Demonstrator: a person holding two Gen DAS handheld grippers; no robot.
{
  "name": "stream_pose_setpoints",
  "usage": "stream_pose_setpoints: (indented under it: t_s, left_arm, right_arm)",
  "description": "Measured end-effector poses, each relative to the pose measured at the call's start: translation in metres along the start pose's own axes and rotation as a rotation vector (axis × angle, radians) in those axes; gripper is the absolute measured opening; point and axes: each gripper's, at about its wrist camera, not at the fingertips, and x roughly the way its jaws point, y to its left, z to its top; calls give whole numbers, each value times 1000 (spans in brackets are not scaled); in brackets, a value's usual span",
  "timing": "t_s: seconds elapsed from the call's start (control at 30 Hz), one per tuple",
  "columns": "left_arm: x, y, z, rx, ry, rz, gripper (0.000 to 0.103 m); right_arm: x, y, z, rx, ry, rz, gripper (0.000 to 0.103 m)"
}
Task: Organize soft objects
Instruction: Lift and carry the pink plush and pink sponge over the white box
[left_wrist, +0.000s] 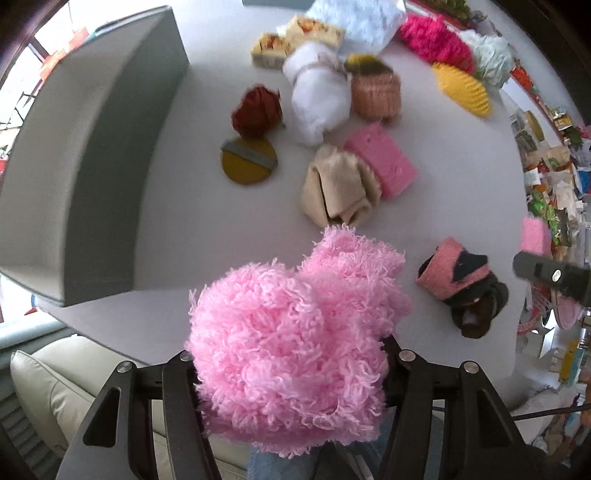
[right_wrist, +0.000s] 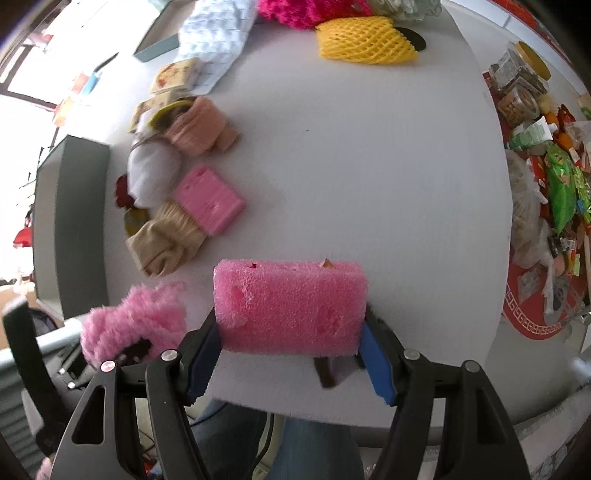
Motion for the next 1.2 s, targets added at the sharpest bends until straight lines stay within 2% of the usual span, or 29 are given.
stream_pose_setpoints:
  t_s: [0.27,0.4,0.67,0.93,1.2]
  left_arm:
    - [-53,2,-8,-13,-151,33,61]
    - [-78,25,4,-50,-207,44,61]
    - [-114,87,6,-144,-305,44,61]
    - [-138,165,21,-189,-360,78,61]
    - [-130,225,43,-247,-359,82,61]
  right_arm:
    - [-9,32,-12,-78,-39,32,72]
    - [-15,53,-7,-109,-71,53,72]
    - [-31,108,2,-189,-135,72,72]
    - [-34,201,24,-263,-187,97,72]
    - [-25,293,50,-339,-191,92,72]
